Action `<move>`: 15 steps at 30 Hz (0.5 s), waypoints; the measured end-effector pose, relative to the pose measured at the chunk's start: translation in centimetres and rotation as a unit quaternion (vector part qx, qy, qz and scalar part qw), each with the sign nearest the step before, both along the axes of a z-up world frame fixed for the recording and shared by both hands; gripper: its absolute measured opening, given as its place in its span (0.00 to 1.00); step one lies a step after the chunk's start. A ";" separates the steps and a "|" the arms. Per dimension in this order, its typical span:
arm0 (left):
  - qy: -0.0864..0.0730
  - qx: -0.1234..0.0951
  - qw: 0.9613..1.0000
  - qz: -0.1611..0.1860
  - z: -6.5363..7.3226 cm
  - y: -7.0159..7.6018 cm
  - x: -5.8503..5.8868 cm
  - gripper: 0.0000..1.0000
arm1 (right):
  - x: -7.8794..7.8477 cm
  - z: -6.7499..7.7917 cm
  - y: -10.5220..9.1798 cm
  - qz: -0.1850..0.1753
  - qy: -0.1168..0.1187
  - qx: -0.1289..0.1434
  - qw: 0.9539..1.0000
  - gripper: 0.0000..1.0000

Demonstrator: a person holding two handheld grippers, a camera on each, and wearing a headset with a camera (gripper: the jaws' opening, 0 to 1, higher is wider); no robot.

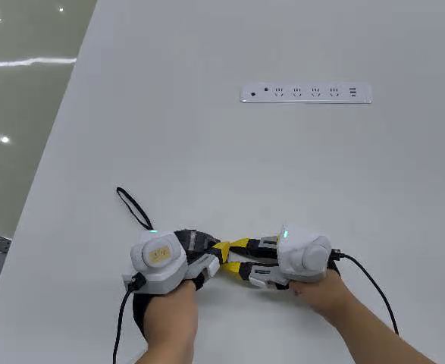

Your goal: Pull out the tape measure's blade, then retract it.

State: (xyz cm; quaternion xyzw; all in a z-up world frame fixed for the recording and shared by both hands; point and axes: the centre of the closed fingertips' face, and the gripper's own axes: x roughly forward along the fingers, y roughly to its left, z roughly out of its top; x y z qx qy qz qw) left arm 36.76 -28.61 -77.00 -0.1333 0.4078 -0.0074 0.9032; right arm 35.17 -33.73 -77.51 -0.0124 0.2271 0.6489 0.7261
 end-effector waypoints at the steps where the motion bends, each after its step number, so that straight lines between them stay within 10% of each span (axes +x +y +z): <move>1: 0.000 -0.001 1.000 0.000 0.0 0.0 0.0 0.70 | 0.0 0.0 0.0 0.000 0.000 0.000 1.000 0.20; 15: 0.002 -0.004 1.000 0.000 0.0 0.0 0.0 0.71 | 0.0 0.1 -0.2 -0.005 0.006 0.002 1.000 0.22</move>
